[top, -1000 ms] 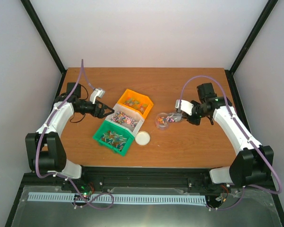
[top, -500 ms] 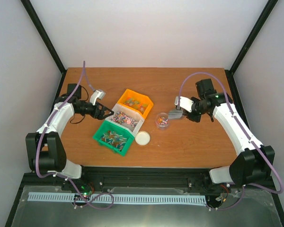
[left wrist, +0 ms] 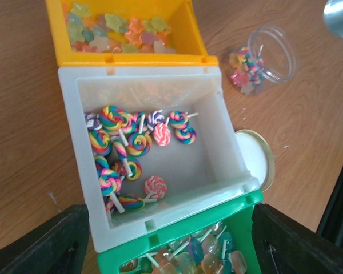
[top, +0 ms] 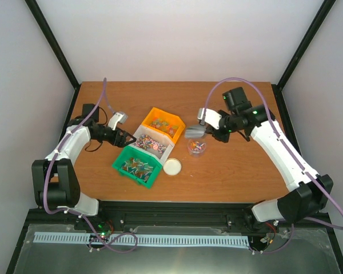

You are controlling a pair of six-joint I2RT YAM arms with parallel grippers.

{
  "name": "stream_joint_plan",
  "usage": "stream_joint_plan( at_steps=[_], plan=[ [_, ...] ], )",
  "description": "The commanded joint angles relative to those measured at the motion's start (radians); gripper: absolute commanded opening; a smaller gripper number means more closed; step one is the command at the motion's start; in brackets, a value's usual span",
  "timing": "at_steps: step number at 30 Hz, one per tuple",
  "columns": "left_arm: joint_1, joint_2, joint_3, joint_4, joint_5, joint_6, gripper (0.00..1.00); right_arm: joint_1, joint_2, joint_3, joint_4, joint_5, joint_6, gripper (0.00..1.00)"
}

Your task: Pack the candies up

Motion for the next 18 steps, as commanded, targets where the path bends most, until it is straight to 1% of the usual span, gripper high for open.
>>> stream_joint_plan(
  at_steps=[1,5,9,14,18],
  plan=[
    [0.004,-0.007,-0.026,0.027,-0.062,0.048,0.79,0.139,0.044,0.069,0.041,0.025,0.184,0.03],
    [0.003,-0.024,-0.058,0.050,-0.107,0.061,0.78,0.253,0.139,0.130,0.055,0.115,0.345,0.03],
    [0.003,-0.031,-0.094,0.079,-0.137,0.074,0.76,0.316,0.248,0.194,0.049,0.117,0.459,0.03],
    [0.003,-0.022,-0.114,0.091,-0.173,0.096,0.74,0.380,0.340,0.251,0.060,0.137,0.519,0.03],
    [0.003,-0.012,-0.124,0.103,-0.165,0.101,0.71,0.409,0.420,0.293,0.053,0.160,0.547,0.03]
  ],
)
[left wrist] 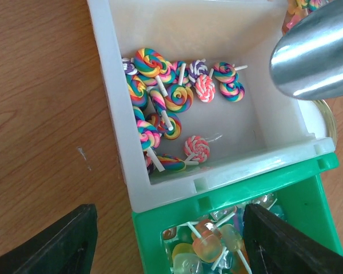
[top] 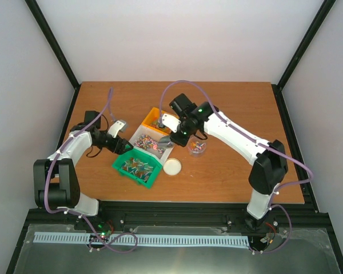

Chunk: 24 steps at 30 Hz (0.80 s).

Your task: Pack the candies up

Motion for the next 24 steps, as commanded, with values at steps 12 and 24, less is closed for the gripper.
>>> stream_joint_plan(
  at_steps=[12,24],
  plan=[
    [-0.005,0.022,-0.016,0.063,0.037,0.037,0.59,0.046,0.246,0.163,-0.003,0.113,0.113,0.03],
    [-0.069,0.090,-0.020,0.105,0.054,0.035,0.48,0.047,0.351,0.103,0.144,0.010,0.148,0.03]
  ],
)
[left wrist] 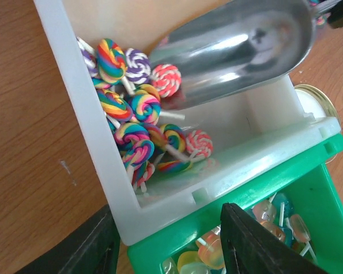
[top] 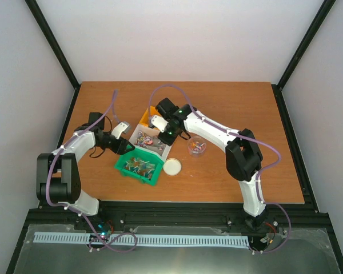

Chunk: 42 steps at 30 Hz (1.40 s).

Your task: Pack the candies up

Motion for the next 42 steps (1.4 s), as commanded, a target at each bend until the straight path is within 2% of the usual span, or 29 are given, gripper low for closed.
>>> stream_joint_plan(
  at_steps=[1,7,13,18,21,31,42],
  plan=[
    [-0.033,0.042,0.013,0.030,0.045,0.026,0.47,0.012,0.052,-0.054,0.083,-0.054,0.033,0.03],
    [-0.048,0.075,0.035,0.045,0.064,0.034,0.44,0.014,0.041,-0.139,0.245,-0.107,0.027,0.03],
    [-0.051,0.102,0.060,0.026,0.067,0.046,0.44,0.014,-0.019,-0.311,0.524,-0.206,0.043,0.03],
    [-0.037,0.115,0.089,0.000,0.057,0.045,0.42,0.014,-0.161,-0.513,0.795,-0.275,0.048,0.03],
    [-0.011,0.121,0.113,-0.020,0.054,0.047,0.40,0.012,-0.242,-0.610,0.895,-0.272,0.044,0.03],
    [0.016,0.103,0.146,-0.048,0.047,0.043,0.41,-0.035,-0.363,-0.769,1.036,-0.299,0.054,0.03],
    [0.018,0.078,0.149,-0.066,0.022,0.039,0.41,-0.088,-0.427,-0.844,1.027,-0.335,0.040,0.03]
  ],
)
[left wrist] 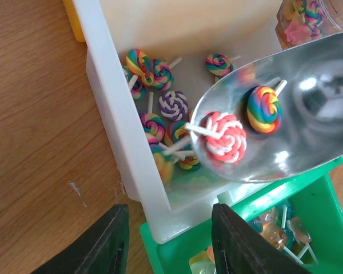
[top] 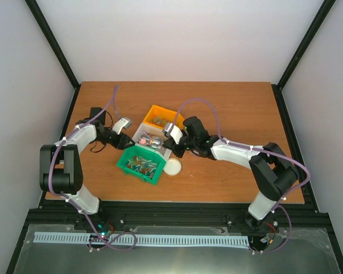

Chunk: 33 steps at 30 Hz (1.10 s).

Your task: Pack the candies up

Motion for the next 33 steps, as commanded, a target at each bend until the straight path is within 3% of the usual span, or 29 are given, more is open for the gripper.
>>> stream_joint_plan(
  at_steps=[1,7,15,24,33],
  plan=[
    [0.006,-0.022,0.039,-0.014,-0.009,0.026,0.41,-0.035,-0.062,-0.050,0.034,-0.050,-0.019,0.03],
    [0.008,-0.021,0.050,-0.020,-0.005,0.013,0.43,-0.084,-0.110,-0.104,0.043,-0.095,-0.054,0.03],
    [0.008,0.003,0.099,-0.064,-0.007,0.003,0.55,-0.199,-0.173,-0.105,-0.003,-0.330,-0.073,0.03],
    [0.009,-0.053,0.110,-0.076,-0.027,-0.009,0.75,-0.314,-0.292,-0.068,-0.282,-0.432,-0.245,0.03],
    [0.005,-0.099,0.103,-0.092,-0.045,0.000,0.79,-0.522,-0.412,-0.058,-0.645,-0.483,-0.523,0.03]
  ],
)
